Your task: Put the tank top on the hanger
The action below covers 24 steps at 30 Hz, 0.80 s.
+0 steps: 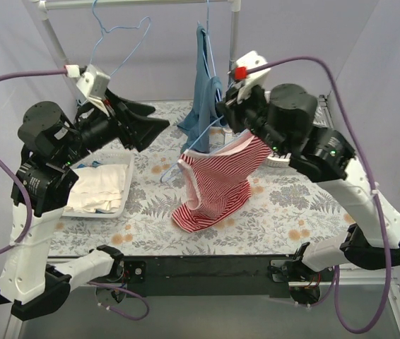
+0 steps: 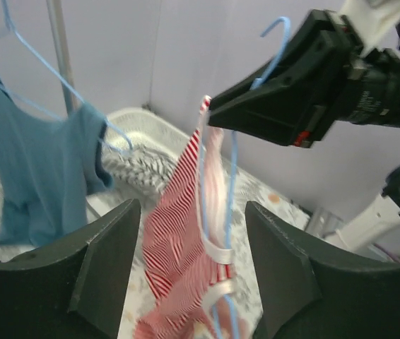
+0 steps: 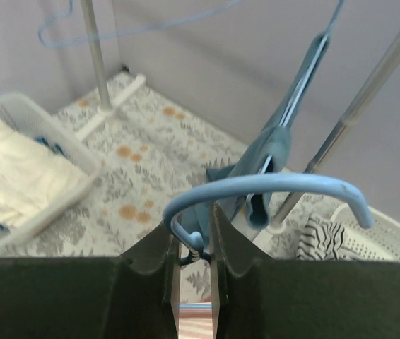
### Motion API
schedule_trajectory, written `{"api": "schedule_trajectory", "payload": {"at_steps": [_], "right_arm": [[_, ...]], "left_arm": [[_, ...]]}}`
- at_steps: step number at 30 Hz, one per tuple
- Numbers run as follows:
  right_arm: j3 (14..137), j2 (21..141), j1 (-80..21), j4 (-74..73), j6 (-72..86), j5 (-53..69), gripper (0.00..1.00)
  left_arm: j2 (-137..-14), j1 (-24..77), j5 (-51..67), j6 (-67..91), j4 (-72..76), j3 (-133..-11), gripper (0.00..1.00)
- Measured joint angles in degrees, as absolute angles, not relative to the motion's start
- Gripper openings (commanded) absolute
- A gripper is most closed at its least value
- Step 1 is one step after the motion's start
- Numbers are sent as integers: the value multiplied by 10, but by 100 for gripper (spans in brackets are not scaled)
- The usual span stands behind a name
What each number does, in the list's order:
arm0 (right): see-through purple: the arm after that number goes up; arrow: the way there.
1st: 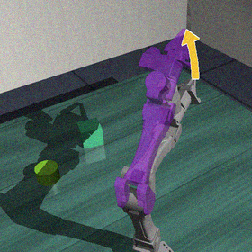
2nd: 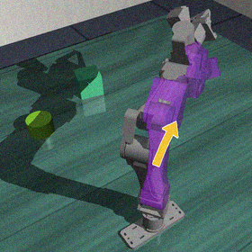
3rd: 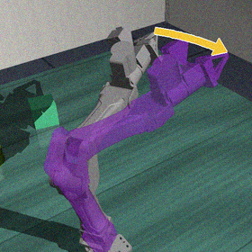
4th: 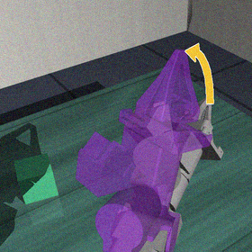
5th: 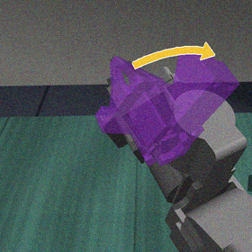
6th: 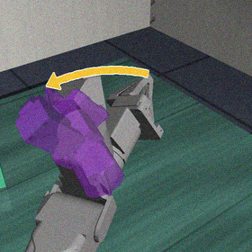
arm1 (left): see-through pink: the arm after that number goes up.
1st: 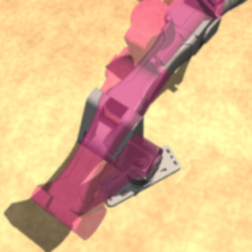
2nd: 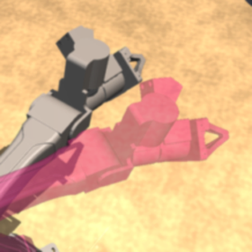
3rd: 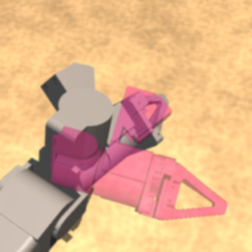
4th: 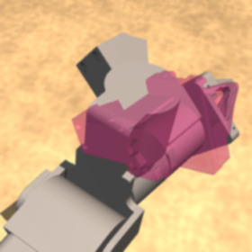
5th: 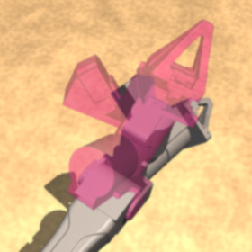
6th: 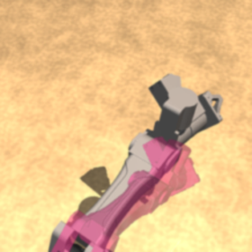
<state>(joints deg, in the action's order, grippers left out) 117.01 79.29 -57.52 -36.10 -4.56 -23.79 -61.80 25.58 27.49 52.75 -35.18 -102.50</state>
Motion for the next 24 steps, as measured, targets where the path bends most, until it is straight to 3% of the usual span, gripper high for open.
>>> {"api": "schedule_trajectory", "payload": {"at_steps": [5,24], "right_arm": [[1080,815,-578,-368,-40,-227,1],[1051,838,-583,-341,-17,-244,1]], "left_arm": [[-576,256,306,498,-419,-932,58],[-556,262,316,472,-470,-774,58]]}}
